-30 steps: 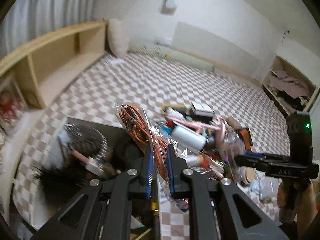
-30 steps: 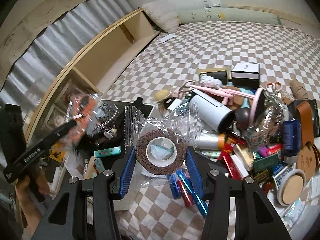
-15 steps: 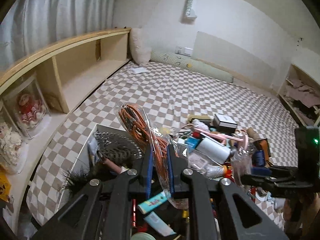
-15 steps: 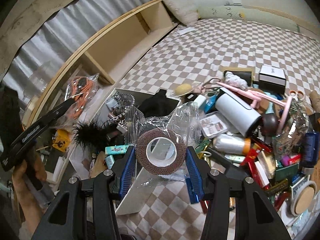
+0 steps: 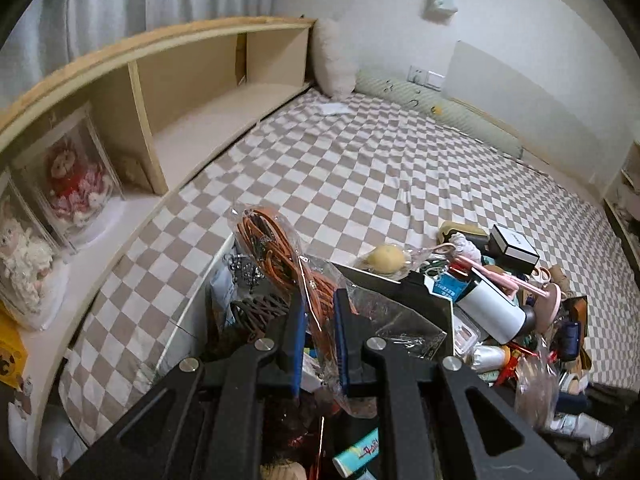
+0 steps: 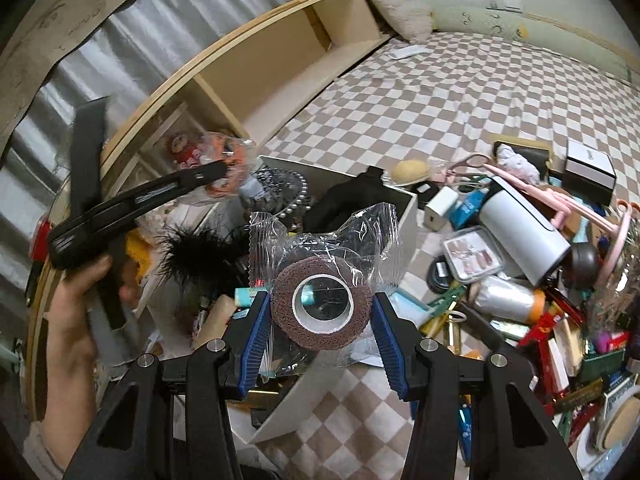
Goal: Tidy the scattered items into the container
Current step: 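Carry the tape roll and orange cable bags over the white box with both grippers, then lower both grippers into the white box and open them to release the bags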
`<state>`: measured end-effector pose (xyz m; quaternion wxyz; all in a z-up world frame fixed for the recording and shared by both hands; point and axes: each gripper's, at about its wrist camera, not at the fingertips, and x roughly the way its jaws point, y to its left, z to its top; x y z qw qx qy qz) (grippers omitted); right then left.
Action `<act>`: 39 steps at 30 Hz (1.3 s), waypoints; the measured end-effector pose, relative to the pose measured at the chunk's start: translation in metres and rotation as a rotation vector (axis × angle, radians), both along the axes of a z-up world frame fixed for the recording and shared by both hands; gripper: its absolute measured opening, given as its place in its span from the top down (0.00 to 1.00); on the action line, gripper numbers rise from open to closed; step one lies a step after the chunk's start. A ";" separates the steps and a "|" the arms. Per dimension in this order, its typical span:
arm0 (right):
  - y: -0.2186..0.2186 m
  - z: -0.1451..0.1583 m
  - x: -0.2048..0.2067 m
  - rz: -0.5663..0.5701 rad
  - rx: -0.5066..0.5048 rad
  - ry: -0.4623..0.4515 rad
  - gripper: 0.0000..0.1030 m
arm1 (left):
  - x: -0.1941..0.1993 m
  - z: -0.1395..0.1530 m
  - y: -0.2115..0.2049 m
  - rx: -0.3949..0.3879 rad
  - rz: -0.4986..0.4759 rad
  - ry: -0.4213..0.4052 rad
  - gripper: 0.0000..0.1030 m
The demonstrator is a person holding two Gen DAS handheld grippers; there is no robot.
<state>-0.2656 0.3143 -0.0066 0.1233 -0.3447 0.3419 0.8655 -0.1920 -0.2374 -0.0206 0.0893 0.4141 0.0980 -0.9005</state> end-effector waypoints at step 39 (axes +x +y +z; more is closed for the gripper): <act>-0.004 0.049 -0.023 -0.005 0.130 0.107 0.50 | 0.049 -0.013 0.017 -0.232 -0.081 -0.111 0.24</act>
